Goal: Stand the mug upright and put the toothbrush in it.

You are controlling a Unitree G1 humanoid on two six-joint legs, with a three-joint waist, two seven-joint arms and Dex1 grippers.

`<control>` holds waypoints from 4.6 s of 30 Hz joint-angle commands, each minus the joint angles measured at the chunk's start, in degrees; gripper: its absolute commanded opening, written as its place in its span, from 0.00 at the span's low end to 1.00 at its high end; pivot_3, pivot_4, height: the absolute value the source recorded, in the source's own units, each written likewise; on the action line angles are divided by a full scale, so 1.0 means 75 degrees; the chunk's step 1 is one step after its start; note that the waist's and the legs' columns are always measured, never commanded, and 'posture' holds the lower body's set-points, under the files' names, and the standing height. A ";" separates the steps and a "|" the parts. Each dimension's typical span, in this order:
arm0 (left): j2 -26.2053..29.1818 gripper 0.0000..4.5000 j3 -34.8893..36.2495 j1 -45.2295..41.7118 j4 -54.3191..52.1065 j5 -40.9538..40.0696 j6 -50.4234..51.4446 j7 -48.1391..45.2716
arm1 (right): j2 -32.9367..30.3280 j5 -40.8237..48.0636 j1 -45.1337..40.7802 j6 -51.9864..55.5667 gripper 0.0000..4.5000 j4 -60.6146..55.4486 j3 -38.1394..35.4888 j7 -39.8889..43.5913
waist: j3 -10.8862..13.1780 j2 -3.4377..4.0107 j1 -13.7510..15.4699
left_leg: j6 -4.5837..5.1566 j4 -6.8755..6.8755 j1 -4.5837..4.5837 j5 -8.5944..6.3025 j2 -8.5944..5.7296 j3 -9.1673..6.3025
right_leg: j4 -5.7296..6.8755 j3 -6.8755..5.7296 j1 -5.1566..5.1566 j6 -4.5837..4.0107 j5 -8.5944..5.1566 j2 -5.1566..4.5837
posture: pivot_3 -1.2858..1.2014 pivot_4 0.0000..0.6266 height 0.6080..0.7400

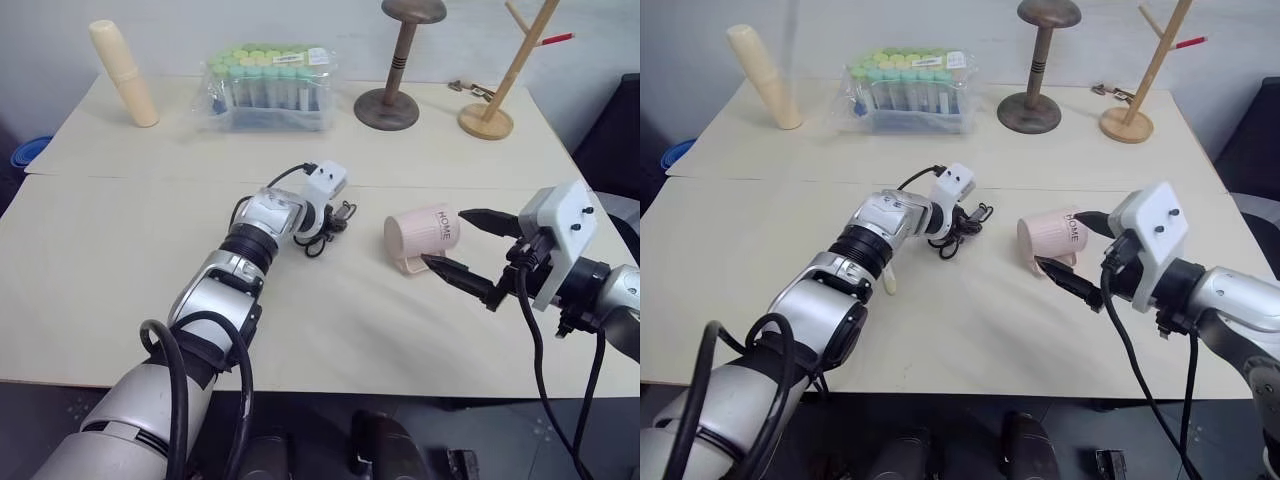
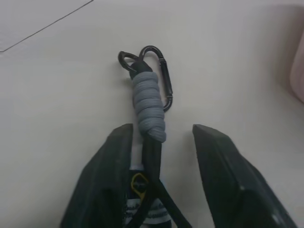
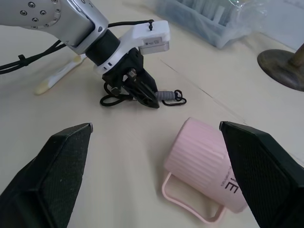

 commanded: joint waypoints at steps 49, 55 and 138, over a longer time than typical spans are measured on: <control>0.7842 0.95 0.5185 0.5613 -1.1594 -0.6474 0.5054 -0.4526 | -0.0851 -0.3765 -0.1901 -0.2452 1.00 0.3816 0.3451 0.3647 | -0.0001 -0.0012 -0.0130 | -0.0009 -0.0006 0.0007 0.0000 0.0009 0.0008 | 0.0014 0.0006 -0.0021 -0.0010 -0.0006 -0.0029 | 0.52 0.24 1.00; 0.7733 0.95 0.2957 0.5439 -1.2012 -0.5841 0.3427 -0.4807 | -0.0250 -0.2962 -0.2115 -0.0703 1.00 0.3639 0.2559 0.2880 | 0.0004 -0.0005 -0.0239 | -0.0047 -0.0018 0.0012 0.0011 0.0031 0.0000 | 0.0033 0.0002 -0.0028 -0.0043 -0.0024 0.0011 | 0.52 0.24 1.00; 0.6671 0.96 0.0878 0.3321 -1.0690 -0.4676 0.1665 -0.5585 | 0.4934 0.6101 -0.2830 -0.1244 0.49 0.6397 0.1193 -1.1998 | -0.0006 0.0006 -0.0441 | -0.0042 -0.0022 0.0008 0.0014 0.0077 -0.0077 | 0.0031 0.0076 -0.0026 -0.0050 -0.0028 0.0007 | 0.52 0.24 1.00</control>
